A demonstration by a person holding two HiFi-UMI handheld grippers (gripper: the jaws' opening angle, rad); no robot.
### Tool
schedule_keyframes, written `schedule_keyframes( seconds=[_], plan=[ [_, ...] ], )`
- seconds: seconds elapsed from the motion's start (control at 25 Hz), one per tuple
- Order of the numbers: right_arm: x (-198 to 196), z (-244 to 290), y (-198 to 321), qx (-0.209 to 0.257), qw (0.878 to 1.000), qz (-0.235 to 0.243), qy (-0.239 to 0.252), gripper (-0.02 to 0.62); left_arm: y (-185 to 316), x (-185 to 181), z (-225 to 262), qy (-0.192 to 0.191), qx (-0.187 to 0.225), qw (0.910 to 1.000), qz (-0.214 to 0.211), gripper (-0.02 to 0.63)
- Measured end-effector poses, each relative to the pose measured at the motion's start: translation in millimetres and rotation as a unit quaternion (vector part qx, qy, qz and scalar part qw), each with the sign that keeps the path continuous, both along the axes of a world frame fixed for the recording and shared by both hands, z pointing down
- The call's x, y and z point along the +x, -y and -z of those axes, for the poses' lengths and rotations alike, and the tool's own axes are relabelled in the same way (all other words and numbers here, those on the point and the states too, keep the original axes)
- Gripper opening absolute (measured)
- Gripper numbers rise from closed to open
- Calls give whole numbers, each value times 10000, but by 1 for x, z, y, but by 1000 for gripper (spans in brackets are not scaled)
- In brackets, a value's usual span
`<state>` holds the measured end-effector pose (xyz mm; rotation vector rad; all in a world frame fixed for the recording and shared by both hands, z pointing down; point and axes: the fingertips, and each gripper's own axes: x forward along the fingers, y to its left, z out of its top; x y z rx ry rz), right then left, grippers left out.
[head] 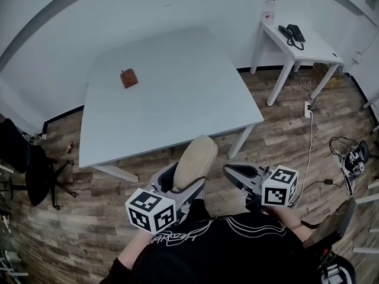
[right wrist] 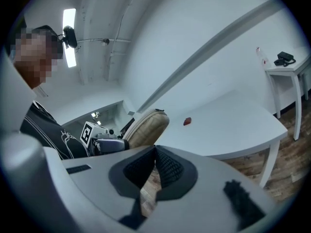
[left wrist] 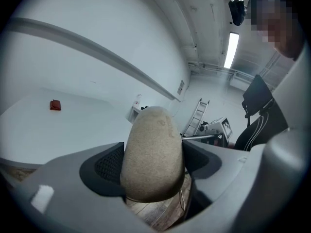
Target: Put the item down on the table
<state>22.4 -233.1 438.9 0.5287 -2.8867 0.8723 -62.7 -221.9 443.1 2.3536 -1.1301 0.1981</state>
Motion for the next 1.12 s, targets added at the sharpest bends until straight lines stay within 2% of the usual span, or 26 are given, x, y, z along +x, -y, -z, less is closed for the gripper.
schedule_keyframes(
  seconds=[0.44, 0.68, 0.84, 1.12],
  plan=[
    [-47, -20, 108, -296, 9994, -145, -141, 8, 112, -60, -23, 340, -167, 9992, 135, 379],
    [-64, -41, 152, -108, 9982, -203, -552, 8, 164, -82, -49, 995, -181, 9948, 148, 379],
    [-72, -55, 169, -424, 9979, -154, -458, 8, 197, -93, -76, 1225, -340, 9917, 172, 379],
    [-74, -72, 189, -656, 9958, -215, -597, 8, 248, -105, -147, 1810, -631, 9813, 149, 379]
  ],
)
